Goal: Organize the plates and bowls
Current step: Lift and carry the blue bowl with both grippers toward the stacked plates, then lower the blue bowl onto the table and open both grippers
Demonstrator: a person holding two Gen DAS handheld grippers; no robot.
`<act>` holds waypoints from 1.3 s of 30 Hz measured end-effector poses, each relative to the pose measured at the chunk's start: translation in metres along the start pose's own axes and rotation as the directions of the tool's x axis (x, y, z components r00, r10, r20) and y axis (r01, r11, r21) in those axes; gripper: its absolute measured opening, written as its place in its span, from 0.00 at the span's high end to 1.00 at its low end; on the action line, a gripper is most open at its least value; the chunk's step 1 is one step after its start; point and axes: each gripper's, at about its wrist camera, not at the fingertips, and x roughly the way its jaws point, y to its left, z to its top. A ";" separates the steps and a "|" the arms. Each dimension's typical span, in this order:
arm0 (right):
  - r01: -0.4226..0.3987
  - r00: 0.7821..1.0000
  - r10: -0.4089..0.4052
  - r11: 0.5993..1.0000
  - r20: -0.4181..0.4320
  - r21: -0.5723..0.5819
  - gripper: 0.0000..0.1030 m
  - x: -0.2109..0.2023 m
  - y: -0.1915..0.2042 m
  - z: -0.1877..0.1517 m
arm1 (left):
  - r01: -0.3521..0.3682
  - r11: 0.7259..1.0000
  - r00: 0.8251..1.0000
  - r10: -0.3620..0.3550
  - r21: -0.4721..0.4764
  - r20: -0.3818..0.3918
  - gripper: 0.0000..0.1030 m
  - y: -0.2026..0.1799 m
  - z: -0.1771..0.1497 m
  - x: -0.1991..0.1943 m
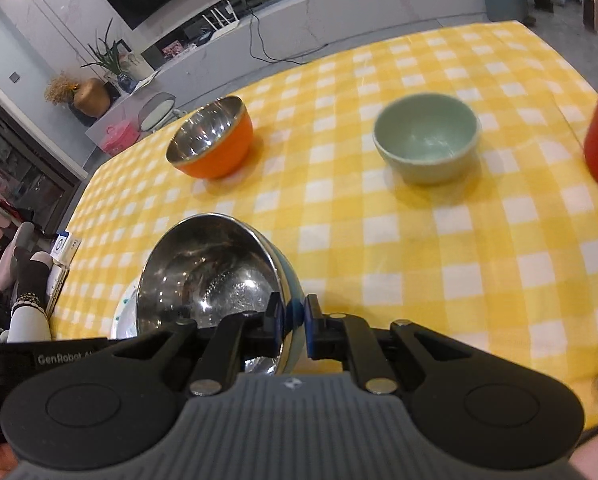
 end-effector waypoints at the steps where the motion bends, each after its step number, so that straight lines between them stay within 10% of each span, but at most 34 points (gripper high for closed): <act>1: 0.003 1.000 -0.003 1.000 -0.001 0.004 0.91 -0.001 -0.002 -0.002 | 0.006 1.000 1.000 -0.006 0.000 -0.013 0.92 0.000 -0.002 0.002; 30: 0.047 0.999 -0.045 0.996 -0.025 0.072 0.89 0.026 -0.016 0.005 | 0.032 0.997 0.999 -0.032 -0.068 -0.001 0.87 0.003 0.009 0.031; 39: 0.077 0.993 -0.071 0.995 0.097 -0.068 0.49 0.010 0.006 0.004 | 0.014 0.999 0.992 -0.009 -0.045 0.124 0.50 0.012 0.009 0.004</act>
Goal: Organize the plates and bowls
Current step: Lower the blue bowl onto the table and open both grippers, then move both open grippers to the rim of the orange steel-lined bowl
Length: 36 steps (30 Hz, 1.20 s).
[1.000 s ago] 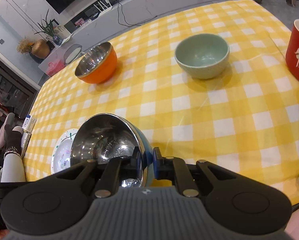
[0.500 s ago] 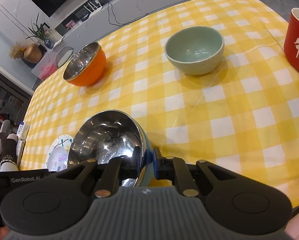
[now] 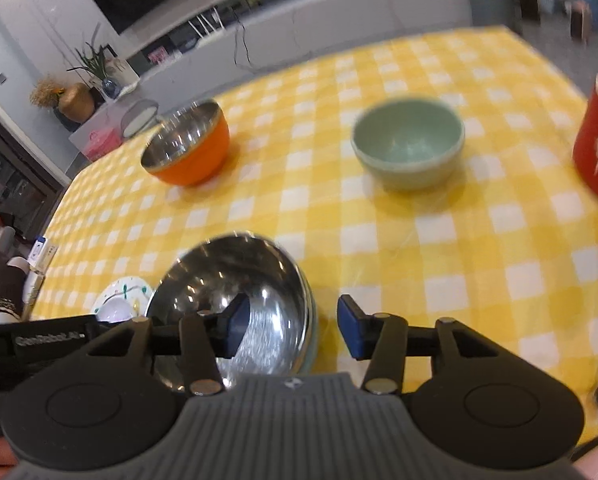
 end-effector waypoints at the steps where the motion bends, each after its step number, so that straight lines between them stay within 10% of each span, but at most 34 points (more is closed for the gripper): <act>1: 0.002 1.000 -0.002 1.000 0.024 -0.016 0.46 -0.003 0.003 0.000 | 0.001 1.000 1.000 -0.001 0.010 0.021 0.48 0.001 0.001 -0.005; 15: -0.025 0.988 0.029 0.999 0.152 -0.028 0.39 0.007 0.043 0.025 | -0.066 0.995 0.985 0.053 0.069 0.165 0.46 0.018 0.041 -0.019; 36: -0.034 0.999 0.033 0.998 0.025 0.044 0.30 0.087 0.080 0.098 | -0.050 0.996 0.975 0.034 0.069 0.217 0.37 0.047 0.129 0.019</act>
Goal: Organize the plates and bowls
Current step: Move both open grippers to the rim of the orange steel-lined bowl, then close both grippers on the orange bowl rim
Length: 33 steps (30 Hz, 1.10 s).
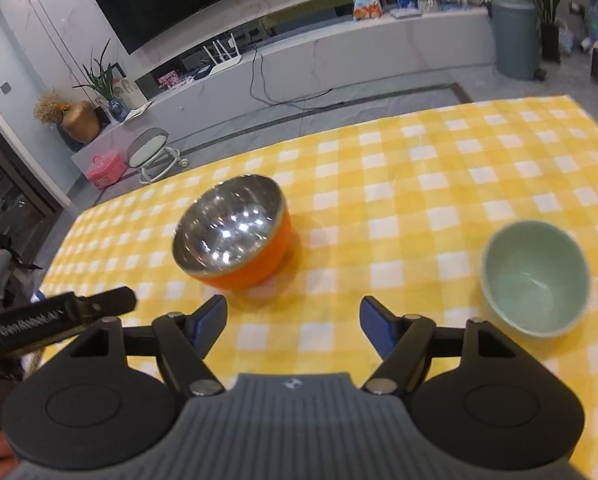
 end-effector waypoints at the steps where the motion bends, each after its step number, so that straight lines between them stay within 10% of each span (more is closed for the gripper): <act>1: -0.006 1.000 0.006 1.000 -0.009 0.010 0.30 0.005 0.002 0.004 | 0.011 1.000 1.000 -0.011 -0.003 -0.001 0.37 0.002 0.003 0.004; 16: 0.098 0.994 -0.091 0.988 -0.063 0.116 0.37 0.086 0.007 0.043 | 0.017 0.997 1.000 -0.019 -0.079 -0.025 0.39 0.010 0.036 0.085; 25: 0.040 0.995 -0.023 0.985 -0.102 0.168 0.64 0.106 0.001 0.040 | -0.018 0.998 0.998 0.013 -0.068 -0.065 0.81 0.004 0.031 0.107; 33: 0.039 0.992 -0.015 0.979 -0.122 0.201 0.84 0.103 0.004 0.039 | -0.036 0.998 0.997 0.032 -0.057 -0.068 0.89 0.000 0.030 0.102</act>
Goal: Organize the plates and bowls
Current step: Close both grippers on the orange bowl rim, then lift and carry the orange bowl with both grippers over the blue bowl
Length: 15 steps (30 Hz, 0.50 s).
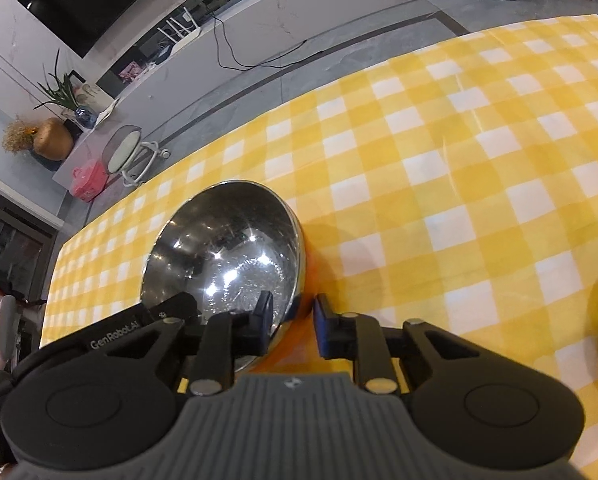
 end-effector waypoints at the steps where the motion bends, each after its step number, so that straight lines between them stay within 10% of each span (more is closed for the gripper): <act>1: 0.001 1.000 -0.001 1.000 -0.003 0.009 0.84 -0.002 -0.001 -0.001 | 0.000 1.000 1.000 0.000 0.000 0.002 0.89 0.000 0.000 -0.003; 15: -0.094 0.995 0.094 0.996 0.018 0.007 0.86 -0.086 -0.012 -0.039 | 0.013 1.000 1.000 -0.013 0.022 -0.016 0.89 -0.010 -0.030 -0.085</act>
